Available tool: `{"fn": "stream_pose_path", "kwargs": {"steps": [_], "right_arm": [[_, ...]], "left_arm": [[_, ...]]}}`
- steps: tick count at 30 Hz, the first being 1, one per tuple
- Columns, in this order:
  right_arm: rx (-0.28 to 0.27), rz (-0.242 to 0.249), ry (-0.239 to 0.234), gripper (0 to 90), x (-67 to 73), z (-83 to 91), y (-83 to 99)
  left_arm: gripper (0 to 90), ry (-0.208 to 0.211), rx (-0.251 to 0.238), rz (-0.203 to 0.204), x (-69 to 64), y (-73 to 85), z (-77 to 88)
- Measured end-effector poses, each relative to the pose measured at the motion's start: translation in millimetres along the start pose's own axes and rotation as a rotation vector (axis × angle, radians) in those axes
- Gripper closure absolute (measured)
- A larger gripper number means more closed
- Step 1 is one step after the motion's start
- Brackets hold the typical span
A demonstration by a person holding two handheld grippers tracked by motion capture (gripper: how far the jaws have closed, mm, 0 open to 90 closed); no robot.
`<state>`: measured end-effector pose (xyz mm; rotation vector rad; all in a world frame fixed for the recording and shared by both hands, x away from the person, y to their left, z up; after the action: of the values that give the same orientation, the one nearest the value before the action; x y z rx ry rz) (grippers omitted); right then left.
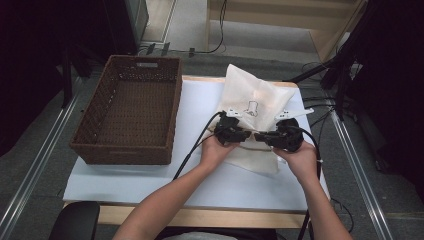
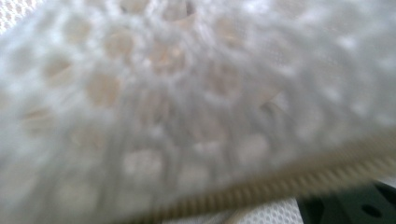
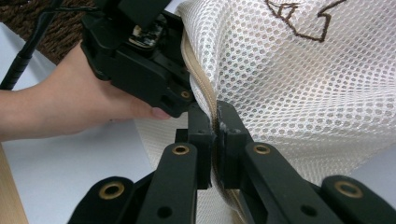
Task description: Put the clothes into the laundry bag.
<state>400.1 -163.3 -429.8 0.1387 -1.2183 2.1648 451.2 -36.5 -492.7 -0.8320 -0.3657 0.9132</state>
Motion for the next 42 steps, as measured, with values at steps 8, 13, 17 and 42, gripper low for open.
{"fn": "stream_pose_path", "kwargs": {"steps": [8, 13, 17, 42], "right_arm": [[0.001, -0.001, 0.000, 87.6, 0.6, -0.2, 0.0], [0.000, -0.001, -0.001, 87.6, 0.1, 0.2, 0.0], [-0.001, 0.002, -0.001, 87.6, 0.4, 0.2, -0.1], [-0.001, 0.000, -0.003, 87.7, 1.8, -1.3, -0.8]], "left_arm": [[46.3, 0.019, 0.034, -0.028, -1.5, 10.2, 4.6], [41.1, 0.035, 0.033, -0.048, -1.3, 12.8, 10.5], [36.7, 0.059, 0.066, -0.088, -2.5, 15.3, 16.8], [88.6, -0.063, 0.036, 0.003, 1.6, 1.5, -20.0]]}}
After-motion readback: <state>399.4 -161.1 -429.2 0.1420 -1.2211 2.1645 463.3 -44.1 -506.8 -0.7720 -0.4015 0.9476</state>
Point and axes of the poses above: each handheld gripper's, and its own axes: z roughly backward along the jaws, y roughly out of its underside, x roughly to its left, the point moved 6 cm from there along -z, roughly forward along the jaws, and after that the axes turned 15 degrees about -y, right-handed, at the moved point
